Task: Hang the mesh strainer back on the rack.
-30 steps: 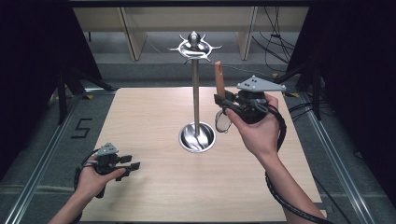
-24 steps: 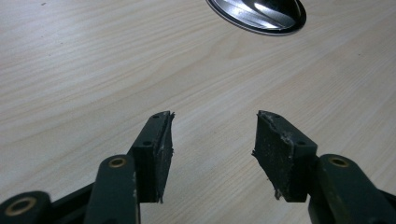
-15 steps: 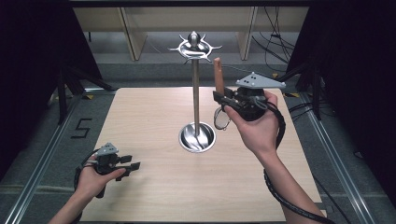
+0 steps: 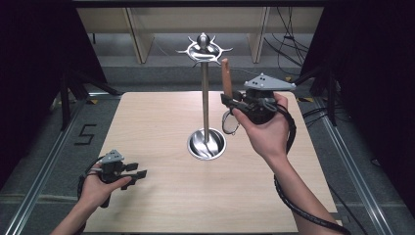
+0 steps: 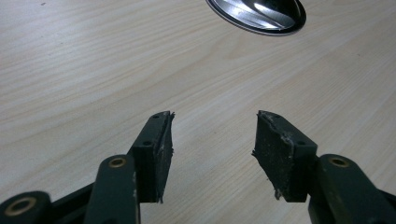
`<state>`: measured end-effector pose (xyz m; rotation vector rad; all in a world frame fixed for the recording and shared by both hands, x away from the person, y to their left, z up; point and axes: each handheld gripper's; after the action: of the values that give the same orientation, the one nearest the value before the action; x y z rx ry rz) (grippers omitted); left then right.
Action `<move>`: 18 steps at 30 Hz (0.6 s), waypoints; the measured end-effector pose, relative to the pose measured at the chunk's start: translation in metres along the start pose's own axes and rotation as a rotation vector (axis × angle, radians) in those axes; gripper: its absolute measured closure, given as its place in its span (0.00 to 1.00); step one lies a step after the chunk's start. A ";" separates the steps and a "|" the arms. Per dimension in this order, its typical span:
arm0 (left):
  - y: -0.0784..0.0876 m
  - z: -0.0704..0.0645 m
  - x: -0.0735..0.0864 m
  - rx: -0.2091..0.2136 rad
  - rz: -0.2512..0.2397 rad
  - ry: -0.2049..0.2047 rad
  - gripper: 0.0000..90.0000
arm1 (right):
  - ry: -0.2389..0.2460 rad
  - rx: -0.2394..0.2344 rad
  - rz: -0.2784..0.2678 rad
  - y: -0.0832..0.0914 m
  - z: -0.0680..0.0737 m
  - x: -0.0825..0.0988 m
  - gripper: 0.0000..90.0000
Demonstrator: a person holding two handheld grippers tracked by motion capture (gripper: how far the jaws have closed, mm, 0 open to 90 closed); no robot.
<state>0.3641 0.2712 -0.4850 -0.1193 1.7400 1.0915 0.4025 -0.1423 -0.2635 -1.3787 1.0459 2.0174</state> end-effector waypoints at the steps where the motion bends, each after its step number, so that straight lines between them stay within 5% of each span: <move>1: 0.000 0.000 0.000 0.003 0.004 -0.001 0.51 | -0.007 0.000 0.005 0.000 0.001 0.000 0.76; 18: 0.001 0.000 0.000 0.002 0.001 0.001 0.51 | -0.018 -0.003 0.021 -0.008 0.001 -0.002 0.76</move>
<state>0.3640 0.2715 -0.4845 -0.1175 1.7422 1.0900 0.4089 -0.1363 -0.2638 -1.3540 1.0536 2.0433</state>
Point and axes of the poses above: each handheld gripper's, and its own axes: y roughly backward along the jaws, x roughly out of its underside, z roughly to its left, and after that the axes turned 11 degrees about -y, right-handed
